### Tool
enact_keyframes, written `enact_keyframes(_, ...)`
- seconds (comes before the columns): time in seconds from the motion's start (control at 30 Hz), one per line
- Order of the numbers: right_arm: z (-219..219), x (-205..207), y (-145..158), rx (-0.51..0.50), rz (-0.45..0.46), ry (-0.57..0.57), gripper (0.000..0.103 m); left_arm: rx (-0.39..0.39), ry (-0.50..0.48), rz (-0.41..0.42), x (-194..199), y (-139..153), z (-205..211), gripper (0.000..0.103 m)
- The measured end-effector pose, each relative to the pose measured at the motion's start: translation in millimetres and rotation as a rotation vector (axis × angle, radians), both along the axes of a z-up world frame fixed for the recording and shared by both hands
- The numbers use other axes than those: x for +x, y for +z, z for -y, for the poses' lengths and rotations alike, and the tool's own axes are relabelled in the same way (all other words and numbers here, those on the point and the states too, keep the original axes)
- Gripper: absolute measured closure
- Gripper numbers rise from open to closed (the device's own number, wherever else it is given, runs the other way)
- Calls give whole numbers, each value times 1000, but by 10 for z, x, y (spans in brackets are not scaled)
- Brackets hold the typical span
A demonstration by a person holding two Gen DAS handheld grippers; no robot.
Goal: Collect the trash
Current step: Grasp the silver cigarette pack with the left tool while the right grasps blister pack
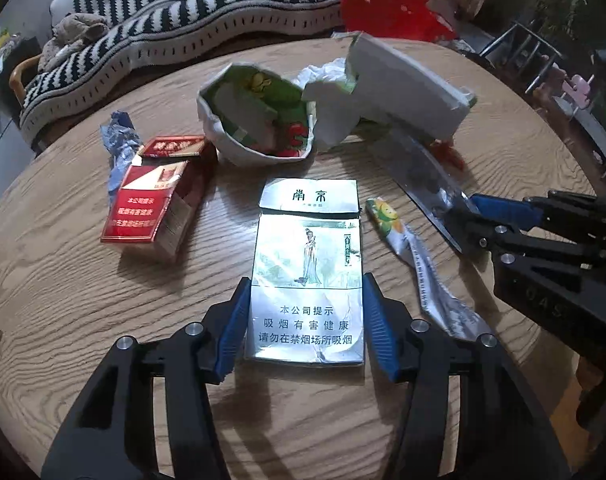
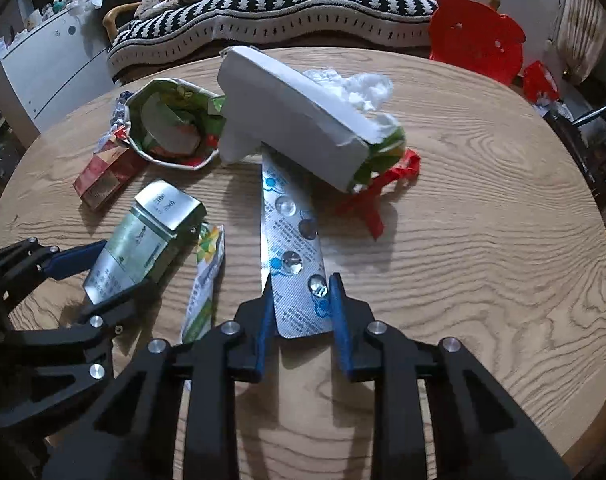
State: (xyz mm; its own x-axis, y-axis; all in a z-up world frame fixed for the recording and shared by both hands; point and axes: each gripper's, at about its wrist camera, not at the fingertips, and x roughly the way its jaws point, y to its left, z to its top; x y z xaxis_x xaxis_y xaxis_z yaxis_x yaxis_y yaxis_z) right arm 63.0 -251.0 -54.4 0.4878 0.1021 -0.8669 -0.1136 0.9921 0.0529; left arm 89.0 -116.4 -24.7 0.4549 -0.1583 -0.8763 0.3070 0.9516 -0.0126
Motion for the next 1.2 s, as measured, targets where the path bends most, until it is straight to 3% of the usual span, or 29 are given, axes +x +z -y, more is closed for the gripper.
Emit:
enact_keyframes(0.17, 91, -103, 118, 34, 16, -14, 81, 0, -5, 6, -59, 95, 17, 50)
enact_keyframes(0.2, 87, -125, 135, 42, 18, -11, 98, 0, -3, 10, -66, 120, 15, 50)
enact_keyframes(0.9, 121, -850, 782, 83, 110, -1, 98, -2, -32, 76, -700, 696, 91, 50)
enact_keyframes(1.2, 655, -1508, 1101, 61, 163, -113, 98, -27, -155, 96, -1176, 878, 647, 49)
